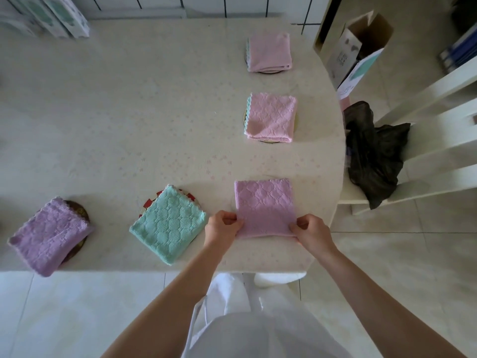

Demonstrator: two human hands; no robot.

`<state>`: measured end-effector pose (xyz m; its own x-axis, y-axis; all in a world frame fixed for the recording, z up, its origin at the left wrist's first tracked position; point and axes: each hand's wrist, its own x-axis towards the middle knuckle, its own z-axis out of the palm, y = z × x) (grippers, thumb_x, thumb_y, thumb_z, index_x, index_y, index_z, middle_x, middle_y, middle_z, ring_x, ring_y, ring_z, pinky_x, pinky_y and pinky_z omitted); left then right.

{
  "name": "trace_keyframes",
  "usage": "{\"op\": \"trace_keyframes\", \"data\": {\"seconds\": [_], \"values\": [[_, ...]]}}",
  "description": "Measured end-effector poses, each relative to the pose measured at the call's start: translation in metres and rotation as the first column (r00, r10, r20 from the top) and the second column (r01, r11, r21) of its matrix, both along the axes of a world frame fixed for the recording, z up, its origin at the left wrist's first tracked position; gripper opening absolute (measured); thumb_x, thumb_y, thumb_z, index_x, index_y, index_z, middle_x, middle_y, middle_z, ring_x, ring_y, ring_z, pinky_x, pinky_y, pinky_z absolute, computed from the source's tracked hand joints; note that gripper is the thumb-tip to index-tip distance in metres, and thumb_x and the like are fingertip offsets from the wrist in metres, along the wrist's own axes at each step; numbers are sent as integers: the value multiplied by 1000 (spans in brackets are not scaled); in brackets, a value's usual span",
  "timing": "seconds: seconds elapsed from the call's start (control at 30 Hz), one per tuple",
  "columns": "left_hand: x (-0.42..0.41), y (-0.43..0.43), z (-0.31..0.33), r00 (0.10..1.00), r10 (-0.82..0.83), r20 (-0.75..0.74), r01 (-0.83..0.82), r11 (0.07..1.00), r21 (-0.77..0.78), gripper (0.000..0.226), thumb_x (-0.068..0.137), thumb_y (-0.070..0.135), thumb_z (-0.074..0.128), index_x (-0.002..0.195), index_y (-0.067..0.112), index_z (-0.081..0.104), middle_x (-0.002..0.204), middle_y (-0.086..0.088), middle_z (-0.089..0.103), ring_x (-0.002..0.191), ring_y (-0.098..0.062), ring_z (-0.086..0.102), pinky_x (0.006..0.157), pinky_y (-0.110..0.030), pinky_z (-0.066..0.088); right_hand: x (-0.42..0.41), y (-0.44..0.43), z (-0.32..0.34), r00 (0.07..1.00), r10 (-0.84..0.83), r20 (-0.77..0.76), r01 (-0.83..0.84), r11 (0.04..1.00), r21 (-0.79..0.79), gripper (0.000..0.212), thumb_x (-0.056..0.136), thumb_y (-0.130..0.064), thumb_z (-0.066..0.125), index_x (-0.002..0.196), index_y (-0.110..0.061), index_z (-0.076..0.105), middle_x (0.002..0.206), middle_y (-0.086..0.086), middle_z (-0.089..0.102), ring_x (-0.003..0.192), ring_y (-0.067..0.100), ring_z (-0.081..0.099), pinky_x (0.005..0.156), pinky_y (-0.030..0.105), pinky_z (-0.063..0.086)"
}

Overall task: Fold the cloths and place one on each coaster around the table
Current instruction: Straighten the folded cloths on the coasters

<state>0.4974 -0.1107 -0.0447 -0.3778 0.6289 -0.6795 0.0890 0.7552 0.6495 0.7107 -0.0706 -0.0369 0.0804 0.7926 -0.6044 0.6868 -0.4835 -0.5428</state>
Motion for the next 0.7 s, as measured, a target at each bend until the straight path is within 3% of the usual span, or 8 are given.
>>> {"op": "trace_keyframes", "data": {"seconds": [0.07, 0.2, 0.3, 0.5, 0.6, 0.7], "values": [[0, -2, 4, 999, -16, -30, 16, 1000, -11, 16, 78, 15, 73, 93, 14, 67, 83, -3, 71, 78, -21, 68, 78, -39, 58, 2, 2, 5, 990, 95, 103, -100, 994, 47, 18, 84, -19, 62, 98, -9, 61, 93, 7, 67, 91, 27, 62, 69, 26, 39], [-15, -16, 15, 983, 11, -183, -7, 1000, 24, 13, 80, 17, 69, 92, 17, 65, 83, 2, 68, 81, -19, 66, 71, -29, 54, -8, 11, 24, 966, 159, 205, -199, 961, 194, 23, 84, -12, 56, 107, -9, 58, 104, 9, 64, 97, 27, 61, 80, 32, 47], [-37, -31, 20, 967, 92, -236, -77, 995, 70, 13, 81, 15, 67, 95, 17, 66, 83, 2, 68, 79, -17, 66, 69, -25, 51, -37, 20, 33, 961, 212, 180, -257, 924, 282, 22, 86, -13, 56, 107, -10, 59, 105, 8, 63, 97, 24, 60, 83, 33, 48], [-98, -64, 21, 916, 288, -278, -280, 957, 68, 15, 80, 10, 64, 89, 22, 65, 84, 2, 70, 82, -20, 67, 79, -36, 56, -121, 16, 29, 954, 292, 65, -298, 912, 281, 19, 86, -11, 54, 104, -9, 62, 103, 7, 68, 97, 24, 62, 84, 29, 45], [-127, -79, 14, 907, 324, -270, -331, 943, 21, 14, 79, 9, 63, 86, 20, 64, 84, -1, 69, 82, -24, 67, 80, -40, 56, -159, 8, 26, 936, 346, 69, -350, 885, 307, 19, 85, -9, 53, 101, -7, 63, 96, 8, 69, 91, 26, 63, 81, 31, 48], [-150, -89, 8, 932, 283, -226, -304, 951, -61, 11, 79, 9, 63, 85, 17, 60, 82, -6, 70, 73, -23, 69, 72, -39, 58, -194, 0, 24, 919, 385, 82, -393, 881, 263, 21, 84, -11, 55, 104, -10, 62, 98, 5, 67, 91, 24, 63, 81, 31, 49]]}}
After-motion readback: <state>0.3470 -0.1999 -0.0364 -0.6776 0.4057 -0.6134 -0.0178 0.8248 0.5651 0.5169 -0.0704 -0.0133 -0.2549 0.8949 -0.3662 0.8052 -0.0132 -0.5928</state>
